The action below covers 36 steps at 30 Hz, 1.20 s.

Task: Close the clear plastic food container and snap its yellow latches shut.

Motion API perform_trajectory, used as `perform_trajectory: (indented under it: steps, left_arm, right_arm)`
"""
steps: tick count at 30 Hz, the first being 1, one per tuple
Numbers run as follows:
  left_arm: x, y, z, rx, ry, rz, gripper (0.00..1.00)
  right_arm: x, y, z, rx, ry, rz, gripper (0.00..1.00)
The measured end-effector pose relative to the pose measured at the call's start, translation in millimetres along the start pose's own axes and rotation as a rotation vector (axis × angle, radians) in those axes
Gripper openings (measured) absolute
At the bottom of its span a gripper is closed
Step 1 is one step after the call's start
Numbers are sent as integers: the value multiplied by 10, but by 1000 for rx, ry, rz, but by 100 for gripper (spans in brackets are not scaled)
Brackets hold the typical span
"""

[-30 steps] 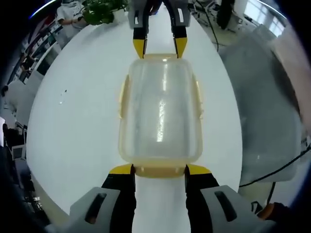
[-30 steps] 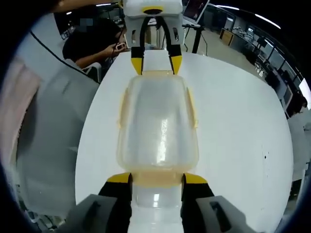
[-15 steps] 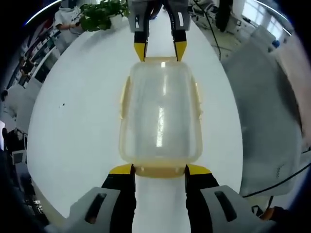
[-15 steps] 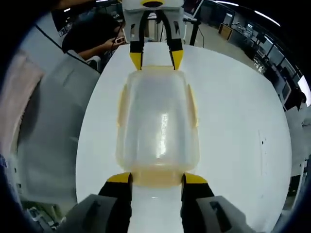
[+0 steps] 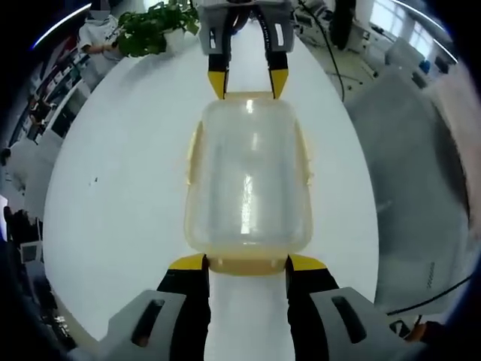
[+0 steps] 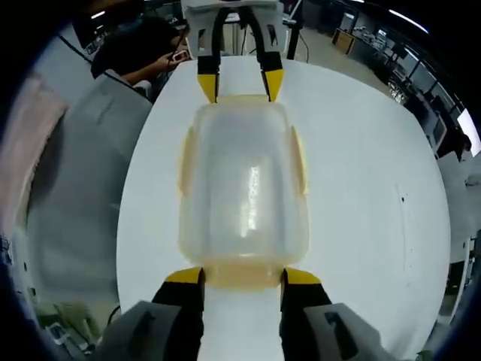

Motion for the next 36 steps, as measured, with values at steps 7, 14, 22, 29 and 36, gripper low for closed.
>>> perform_trajectory:
  steps: [7,14,22,29,36]
  left_arm:
    - [-9,-106,57,-7,8,-3,37]
    - [2,-148,64,-10,11,-7,37]
    - [-5,-193,-10,-23,38,-11,37]
    - [-9,-229,-57,-40,58,-10,37]
    - [-23,-221,-113,-56,136,-6,38]
  right_arm:
    - [-9,19,-107,21,0,5,37]
    - [-20,-14,-158,32,-5,4,37]
    - [-35,-44,-162,25,-4,11,37]
    - [-52,-70,-176,31,-6,16,37]
    - [-42,-74,-227,22,-28,-5,38]
Point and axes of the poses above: the point that each gripper's makers call its tool centre point, and the gripper's own axes: y roughly backward along the fingers, x roughly to its left, z roughly out of its top, the point moved 7 cm from there along y, roughly backward along the fingers, and after that the axes turned 14 degrees about -x, right-handed, at the moved point
